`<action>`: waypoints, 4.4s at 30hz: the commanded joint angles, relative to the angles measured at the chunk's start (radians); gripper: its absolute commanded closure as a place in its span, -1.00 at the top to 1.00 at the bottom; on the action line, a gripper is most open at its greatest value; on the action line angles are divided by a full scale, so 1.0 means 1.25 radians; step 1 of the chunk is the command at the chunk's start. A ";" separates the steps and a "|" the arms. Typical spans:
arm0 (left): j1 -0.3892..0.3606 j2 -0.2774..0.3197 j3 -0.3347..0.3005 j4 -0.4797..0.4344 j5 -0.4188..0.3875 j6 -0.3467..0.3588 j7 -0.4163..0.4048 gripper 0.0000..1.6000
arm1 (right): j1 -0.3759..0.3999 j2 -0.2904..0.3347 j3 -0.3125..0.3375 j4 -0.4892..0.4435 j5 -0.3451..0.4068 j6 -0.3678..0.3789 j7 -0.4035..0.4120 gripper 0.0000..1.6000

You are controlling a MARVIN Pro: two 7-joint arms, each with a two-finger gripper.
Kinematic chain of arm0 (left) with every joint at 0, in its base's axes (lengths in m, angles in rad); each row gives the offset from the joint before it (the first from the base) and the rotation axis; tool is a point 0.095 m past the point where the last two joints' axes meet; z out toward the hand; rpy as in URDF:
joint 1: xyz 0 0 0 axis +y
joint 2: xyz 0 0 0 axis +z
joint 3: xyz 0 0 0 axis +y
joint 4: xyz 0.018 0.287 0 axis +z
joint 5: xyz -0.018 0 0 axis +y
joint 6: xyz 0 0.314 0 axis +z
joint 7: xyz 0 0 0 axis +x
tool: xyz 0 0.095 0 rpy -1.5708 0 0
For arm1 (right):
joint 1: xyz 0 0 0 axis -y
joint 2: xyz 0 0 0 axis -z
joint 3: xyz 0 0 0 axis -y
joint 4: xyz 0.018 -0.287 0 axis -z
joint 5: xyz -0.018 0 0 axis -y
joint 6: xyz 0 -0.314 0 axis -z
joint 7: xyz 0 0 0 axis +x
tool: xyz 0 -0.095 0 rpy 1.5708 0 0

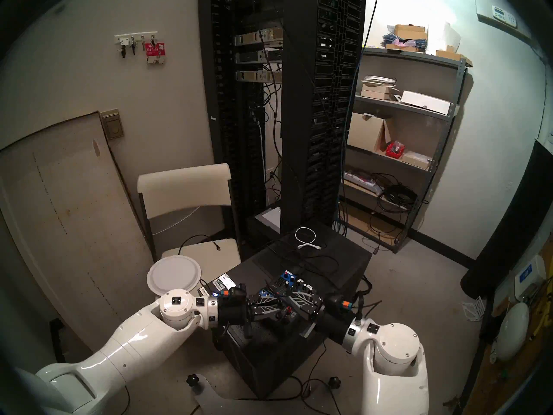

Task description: Insert aux cable

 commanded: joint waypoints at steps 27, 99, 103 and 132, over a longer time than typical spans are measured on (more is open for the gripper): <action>-0.009 -0.005 0.012 0.018 0.002 0.005 -0.007 -1.00 | 0.061 0.055 -0.032 0.024 -0.023 0.042 0.081 -0.04; -0.017 -0.001 0.028 0.018 0.002 0.001 -0.002 -1.00 | 0.091 0.046 -0.039 0.066 -0.040 0.031 0.052 -0.02; -0.018 0.000 0.029 0.018 0.001 0.001 -0.003 -1.00 | 0.087 0.045 -0.039 0.057 -0.038 0.034 0.057 0.11; -0.016 0.002 0.032 0.009 0.002 0.000 -0.001 -1.00 | 0.095 0.039 -0.042 0.078 -0.049 0.026 0.051 0.00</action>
